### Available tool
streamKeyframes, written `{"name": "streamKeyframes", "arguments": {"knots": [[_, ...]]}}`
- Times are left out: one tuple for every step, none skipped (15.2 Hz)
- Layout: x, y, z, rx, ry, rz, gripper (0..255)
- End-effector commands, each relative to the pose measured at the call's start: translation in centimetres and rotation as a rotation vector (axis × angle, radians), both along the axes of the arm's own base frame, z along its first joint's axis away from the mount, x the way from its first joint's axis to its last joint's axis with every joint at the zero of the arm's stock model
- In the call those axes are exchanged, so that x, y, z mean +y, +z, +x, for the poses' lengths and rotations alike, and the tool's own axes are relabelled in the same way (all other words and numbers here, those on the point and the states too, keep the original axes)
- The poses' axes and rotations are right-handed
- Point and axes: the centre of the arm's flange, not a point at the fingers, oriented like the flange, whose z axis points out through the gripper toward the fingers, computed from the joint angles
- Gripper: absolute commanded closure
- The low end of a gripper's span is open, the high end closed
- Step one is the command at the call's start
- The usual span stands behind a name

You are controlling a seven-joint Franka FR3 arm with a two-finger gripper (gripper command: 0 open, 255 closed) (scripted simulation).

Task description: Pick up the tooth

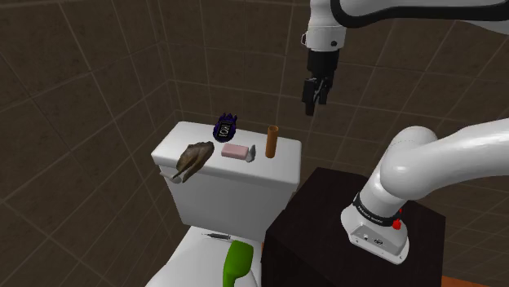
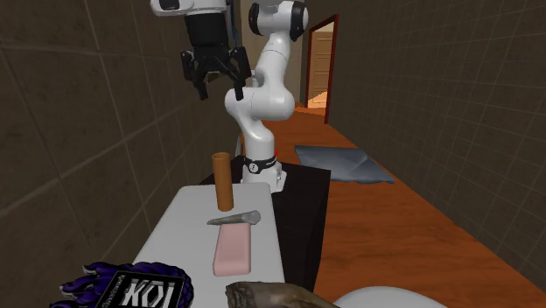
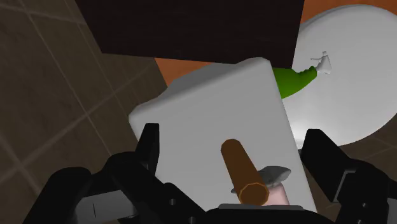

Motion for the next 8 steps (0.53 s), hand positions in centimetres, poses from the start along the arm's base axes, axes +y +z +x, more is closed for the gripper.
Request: {"name": "streamKeyframes", "arguments": {"knots": [[0.0,0.0,0.0,0.000,0.000,0.000,0],[0.8,-0.3,1.1,-0.010,0.044,-0.020,0],[1.6,-0.7,2.1,-0.020,0.089,-0.041,0],[2.4,-1.0,3.2,-0.030,0.133,-0.061,0],[3.3,-1.3,4.2,-0.040,0.177,-0.081,0],[4.2,-1.7,5.1,-0.050,0.221,-0.102,0],[5.1,-2.0,6.0,-0.060,0.266,-0.122,0],[6.1,-2.4,6.9,-0.069,0.310,-0.142,0]]}}
